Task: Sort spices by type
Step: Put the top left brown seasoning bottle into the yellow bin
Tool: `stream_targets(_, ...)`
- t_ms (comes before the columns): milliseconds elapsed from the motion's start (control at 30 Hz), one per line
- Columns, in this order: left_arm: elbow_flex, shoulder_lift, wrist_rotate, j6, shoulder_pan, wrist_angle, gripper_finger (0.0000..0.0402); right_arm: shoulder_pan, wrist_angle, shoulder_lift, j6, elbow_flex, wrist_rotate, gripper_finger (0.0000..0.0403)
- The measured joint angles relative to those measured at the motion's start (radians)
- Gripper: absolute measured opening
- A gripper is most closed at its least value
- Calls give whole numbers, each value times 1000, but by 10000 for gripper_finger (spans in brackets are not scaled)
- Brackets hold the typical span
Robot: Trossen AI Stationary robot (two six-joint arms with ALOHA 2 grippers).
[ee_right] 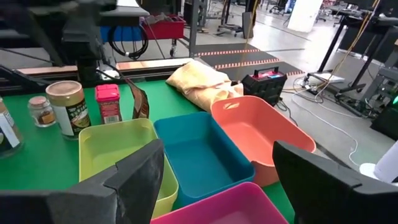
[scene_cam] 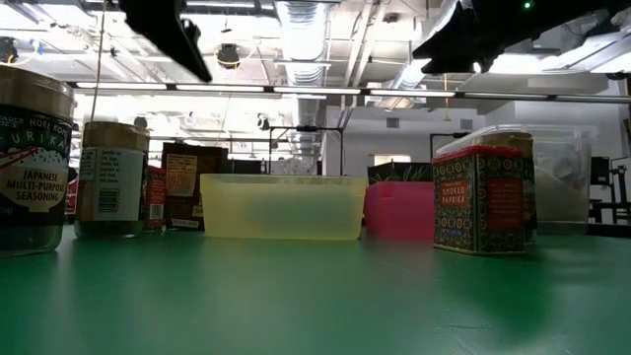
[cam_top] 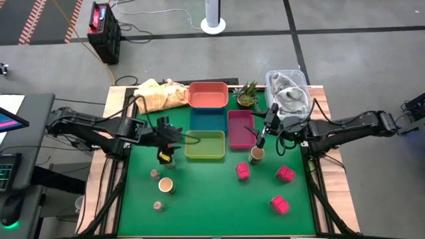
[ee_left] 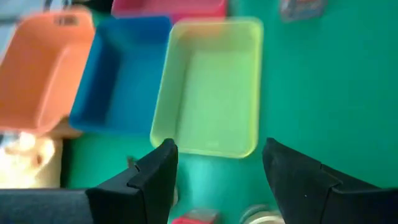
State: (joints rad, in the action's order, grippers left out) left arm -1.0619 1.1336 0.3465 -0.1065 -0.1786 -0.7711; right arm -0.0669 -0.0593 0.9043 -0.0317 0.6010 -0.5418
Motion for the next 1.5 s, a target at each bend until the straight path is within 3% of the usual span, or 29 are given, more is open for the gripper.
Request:
stream_targets(133, -33, 0, 5, -11, -57, -7, 225, -21, 11, 0, -23, 0, -15, 327)
stream_targets(333, -36, 11, -5, -20, -103, -33, 230, -96, 40, 0, -44, 0, -137, 327)
stream_targets(733, -37, 139, -28, 60, -112, -51, 329, -149, 59, 0, -100, 0, -166, 327)
stream_targets(1067, -35, 212, -140, 46, -42, -219, 332, -148, 75, 0, -119, 0, -168, 327)
stream_targets(1500, 49, 210, -240, 34, 5, -224, 332, -148, 75, 0, -126, 0, -168, 327)
